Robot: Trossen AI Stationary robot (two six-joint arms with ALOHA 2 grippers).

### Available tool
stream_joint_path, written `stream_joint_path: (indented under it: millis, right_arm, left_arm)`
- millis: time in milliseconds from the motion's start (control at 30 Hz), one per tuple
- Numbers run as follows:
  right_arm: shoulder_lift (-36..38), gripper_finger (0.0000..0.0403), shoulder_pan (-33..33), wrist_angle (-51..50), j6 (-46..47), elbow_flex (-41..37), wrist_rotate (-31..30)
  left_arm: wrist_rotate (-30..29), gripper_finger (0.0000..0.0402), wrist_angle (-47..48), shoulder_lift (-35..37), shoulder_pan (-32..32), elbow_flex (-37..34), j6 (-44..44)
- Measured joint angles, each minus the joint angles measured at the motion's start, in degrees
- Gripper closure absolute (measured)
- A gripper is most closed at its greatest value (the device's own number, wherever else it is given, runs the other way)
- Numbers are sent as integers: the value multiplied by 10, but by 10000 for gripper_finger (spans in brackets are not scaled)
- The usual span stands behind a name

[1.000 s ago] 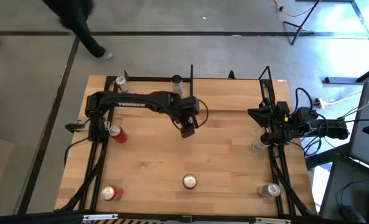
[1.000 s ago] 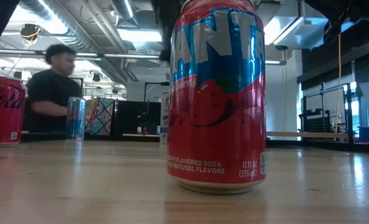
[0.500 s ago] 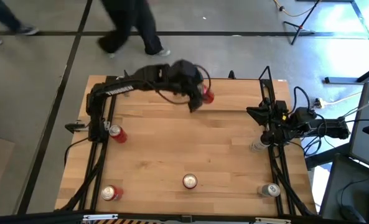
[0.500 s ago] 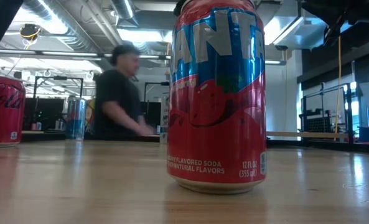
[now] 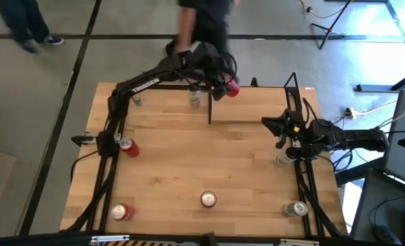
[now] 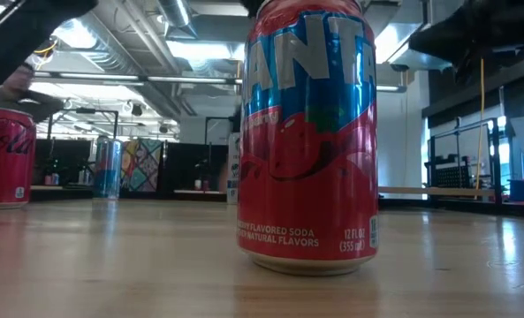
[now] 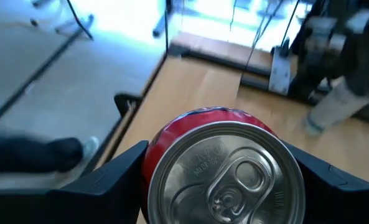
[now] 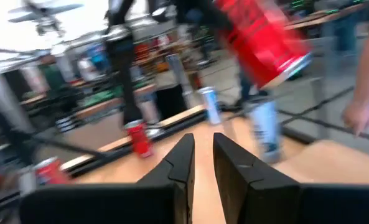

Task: Place canned beverage on shelf
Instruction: Put the right red-black soda can on the shelf

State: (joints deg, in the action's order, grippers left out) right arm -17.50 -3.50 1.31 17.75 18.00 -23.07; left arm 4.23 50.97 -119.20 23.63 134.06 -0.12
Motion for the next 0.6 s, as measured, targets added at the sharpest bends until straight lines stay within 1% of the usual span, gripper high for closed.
stream_joint_path:
  millis: [133,267,400,467,600]
  right_arm:
    - [0,352,26,-22,30,0,-5]
    - [0,352,54,-63,61,0,-5]
    - [-3,352,77,-78,78,0,-5]
    - [-12,352,83,-50,76,0,-5]
    - [-40,352,85,73,37,0,3]
  left_arm:
    - [22,129,16,-29,22,0,35]
    - [45,129,15,-51,28,0,67]
    - [49,124,22,-70,28,-1,110]
    - [60,124,25,-76,26,-3,117]
    - [109,125,27,-67,11,-2,113]
